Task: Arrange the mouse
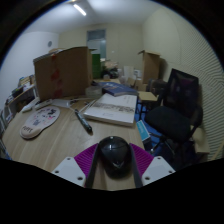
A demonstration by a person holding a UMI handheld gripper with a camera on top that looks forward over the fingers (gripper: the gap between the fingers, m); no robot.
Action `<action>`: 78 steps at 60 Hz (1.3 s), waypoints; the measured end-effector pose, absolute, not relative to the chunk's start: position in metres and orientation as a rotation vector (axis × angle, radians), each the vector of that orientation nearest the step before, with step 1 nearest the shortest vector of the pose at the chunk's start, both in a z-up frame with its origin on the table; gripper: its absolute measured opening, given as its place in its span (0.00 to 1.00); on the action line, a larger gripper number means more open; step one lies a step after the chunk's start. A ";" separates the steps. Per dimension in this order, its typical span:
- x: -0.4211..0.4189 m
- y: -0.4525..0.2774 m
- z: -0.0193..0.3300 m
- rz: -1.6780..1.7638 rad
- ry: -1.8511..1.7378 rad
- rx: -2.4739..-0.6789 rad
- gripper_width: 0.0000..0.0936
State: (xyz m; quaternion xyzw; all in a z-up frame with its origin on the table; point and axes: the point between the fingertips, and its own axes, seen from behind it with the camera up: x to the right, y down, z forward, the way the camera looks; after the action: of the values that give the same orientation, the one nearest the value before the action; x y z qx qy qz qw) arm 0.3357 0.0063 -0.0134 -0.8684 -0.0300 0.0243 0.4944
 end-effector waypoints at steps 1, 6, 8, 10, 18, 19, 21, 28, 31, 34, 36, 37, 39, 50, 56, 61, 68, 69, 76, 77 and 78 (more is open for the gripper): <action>0.337 0.007 -0.014 0.045 -0.062 -2.104 0.60; 0.337 0.007 -0.015 0.023 0.000 -2.123 0.53; 0.339 0.006 -0.016 0.020 0.033 -2.142 0.48; 0.339 0.006 -0.016 0.012 0.044 -2.157 0.46; 0.338 0.003 -0.001 0.024 0.154 -2.198 0.41; 0.338 0.004 0.009 0.014 0.163 -2.183 0.41; 0.337 0.010 0.033 -0.011 0.170 -2.144 0.41; 0.290 0.042 0.135 -0.020 0.144 -1.988 0.40; 0.256 0.059 0.176 -0.001 0.134 -1.917 0.40; 0.209 0.078 0.206 0.028 0.110 -1.869 0.40; 0.180 0.094 0.216 0.059 0.082 -1.854 0.40; 0.163 0.099 0.217 0.073 0.067 -1.849 0.40; 0.129 0.108 0.212 0.093 0.042 -1.852 0.40; 0.012 0.127 0.091 0.117 -0.082 -2.039 0.40; -0.006 0.126 0.031 0.081 -0.116 -2.137 0.40; -0.013 0.117 -0.008 0.058 -0.159 -2.213 0.43; -0.014 0.119 -0.010 0.016 -0.155 -2.187 0.58; -0.014 0.119 -0.009 0.016 -0.148 -2.190 0.56; -0.013 0.110 -0.008 0.050 -0.109 -2.267 0.82; -0.014 0.108 -0.006 0.064 -0.107 -2.269 0.86; -0.015 0.105 -0.002 0.079 -0.102 -2.271 0.90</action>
State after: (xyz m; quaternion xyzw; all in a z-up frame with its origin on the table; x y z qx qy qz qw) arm -0.0152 0.1054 -0.0020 -0.9061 -0.0407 0.0316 0.4198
